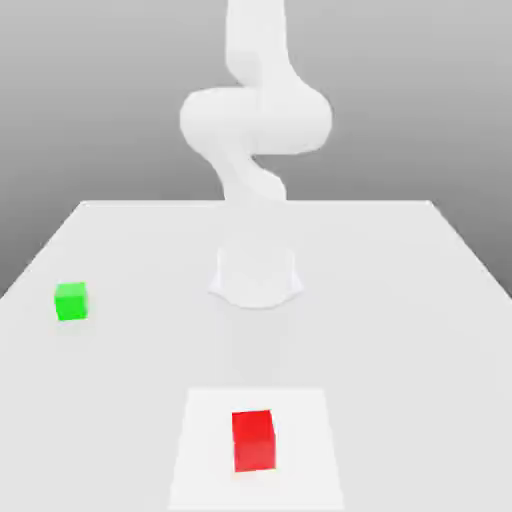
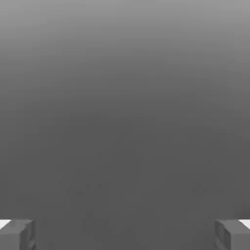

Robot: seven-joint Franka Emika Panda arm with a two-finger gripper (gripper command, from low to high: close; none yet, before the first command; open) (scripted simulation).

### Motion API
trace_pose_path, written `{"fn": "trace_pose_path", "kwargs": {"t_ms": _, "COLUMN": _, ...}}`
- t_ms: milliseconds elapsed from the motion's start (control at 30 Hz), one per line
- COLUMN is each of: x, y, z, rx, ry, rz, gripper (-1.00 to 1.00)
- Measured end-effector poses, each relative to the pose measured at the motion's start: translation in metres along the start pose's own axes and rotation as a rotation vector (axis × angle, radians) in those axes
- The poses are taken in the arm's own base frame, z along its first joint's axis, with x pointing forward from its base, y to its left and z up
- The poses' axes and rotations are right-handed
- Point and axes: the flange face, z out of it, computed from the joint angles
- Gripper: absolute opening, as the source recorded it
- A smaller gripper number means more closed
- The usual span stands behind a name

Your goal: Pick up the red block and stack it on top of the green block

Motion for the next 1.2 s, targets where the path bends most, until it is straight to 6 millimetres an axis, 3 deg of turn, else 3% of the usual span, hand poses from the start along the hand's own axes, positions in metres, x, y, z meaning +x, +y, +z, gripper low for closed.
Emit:
{"fn": "trace_pose_path", "kwargs": {"t_ms": 133, "x": -0.013, "y": 0.015, "z": 0.092, "rx": -0.09, "ry": -0.101, "rz": -0.02, "gripper": 0.0}}
{"fn": "trace_pose_path", "kwargs": {"t_ms": 300, "x": -0.046, "y": 0.049, "z": 0.193, "rx": -0.199, "ry": -0.222, "rz": -0.044, "gripper": 0.0}}
{"fn": "trace_pose_path", "kwargs": {"t_ms": 467, "x": -0.092, "y": 0.096, "z": 0.277, "rx": -0.308, "ry": -0.343, "rz": -0.068, "gripper": 0.0}}
{"fn": "trace_pose_path", "kwargs": {"t_ms": 600, "x": -0.137, "y": 0.143, "z": 0.331, "rx": -0.396, "ry": -0.438, "rz": -0.089, "gripper": 0.0}}
{"fn": "trace_pose_path", "kwargs": {"t_ms": 733, "x": -0.182, "y": 0.19, "z": 0.37, "rx": -0.473, "ry": -0.52, "rz": -0.107, "gripper": 0.0}}
{"fn": "trace_pose_path", "kwargs": {"t_ms": 900, "x": -0.211, "y": 0.219, "z": 0.412, "rx": -0.483, "ry": -0.531, "rz": -0.11, "gripper": 0.0}}
{"fn": "trace_pose_path", "kwargs": {"t_ms": 933, "x": -0.215, "y": 0.223, "z": 0.417, "rx": -0.483, "ry": -0.532, "rz": -0.109, "gripper": -1.0}}
{"fn": "trace_pose_path", "kwargs": {"t_ms": 1133, "x": -0.216, "y": 0.224, "z": 0.419, "rx": -0.483, "ry": -0.532, "rz": -0.11, "gripper": -1.0}}
{"fn": "trace_pose_path", "kwargs": {"t_ms": 1200, "x": -0.211, "y": 0.219, "z": 0.411, "rx": -0.483, "ry": -0.532, "rz": -0.11, "gripper": -1.0}}
